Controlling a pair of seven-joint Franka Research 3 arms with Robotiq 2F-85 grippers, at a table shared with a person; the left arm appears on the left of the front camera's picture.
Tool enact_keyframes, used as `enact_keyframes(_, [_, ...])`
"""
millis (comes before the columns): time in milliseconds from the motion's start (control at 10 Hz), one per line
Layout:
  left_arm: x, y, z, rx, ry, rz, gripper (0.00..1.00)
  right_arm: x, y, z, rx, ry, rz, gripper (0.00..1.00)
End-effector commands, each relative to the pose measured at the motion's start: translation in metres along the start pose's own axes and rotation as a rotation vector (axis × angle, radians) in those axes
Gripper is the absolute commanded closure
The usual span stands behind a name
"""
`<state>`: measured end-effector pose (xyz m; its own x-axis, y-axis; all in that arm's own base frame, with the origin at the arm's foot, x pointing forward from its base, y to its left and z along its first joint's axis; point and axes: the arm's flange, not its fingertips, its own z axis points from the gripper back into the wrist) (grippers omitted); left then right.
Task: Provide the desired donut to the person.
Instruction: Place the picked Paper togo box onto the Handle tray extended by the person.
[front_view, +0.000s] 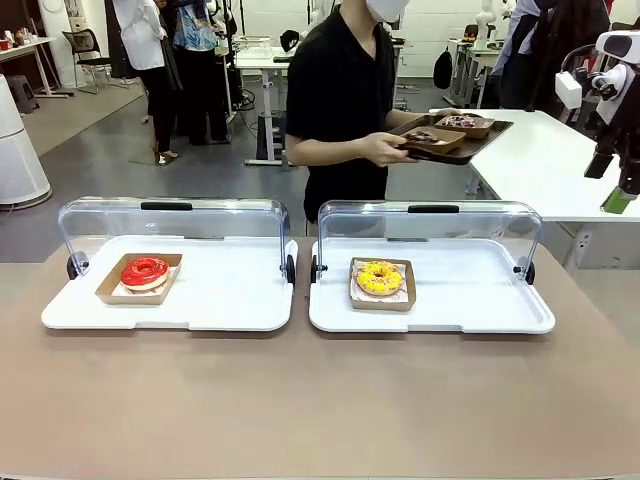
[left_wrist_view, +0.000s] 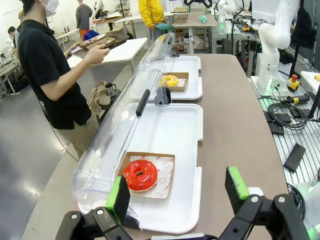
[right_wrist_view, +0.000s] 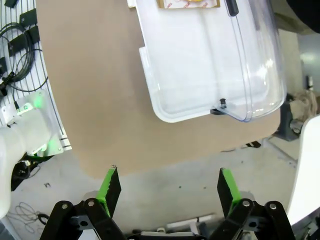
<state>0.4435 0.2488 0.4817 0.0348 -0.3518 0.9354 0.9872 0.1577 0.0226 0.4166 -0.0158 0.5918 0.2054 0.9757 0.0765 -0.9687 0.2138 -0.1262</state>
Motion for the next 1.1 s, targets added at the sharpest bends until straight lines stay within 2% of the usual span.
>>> enact_keyframes(0, [0.002,-0.001,0.0,0.009,0.004,0.007,0.0,-0.001,0.001,0.001,0.008,0.0,0.002,0.0])
enact_keyframes(600, [0.002,-0.001,0.0,0.009,0.004,0.007,0.0,0.0,0.0,0.0,0.0,0.0,0.0,0.0])
enact_keyframes(900, [0.002,-0.001,0.0,0.009,0.004,0.007,0.0,-0.048,-0.022,-0.03,0.069,-0.397,0.157,0.0])
enact_keyframes(1000, [0.002,-0.001,0.0,0.009,0.004,0.007,0.0,-0.062,-0.031,-0.042,0.106,-0.593,0.172,0.0])
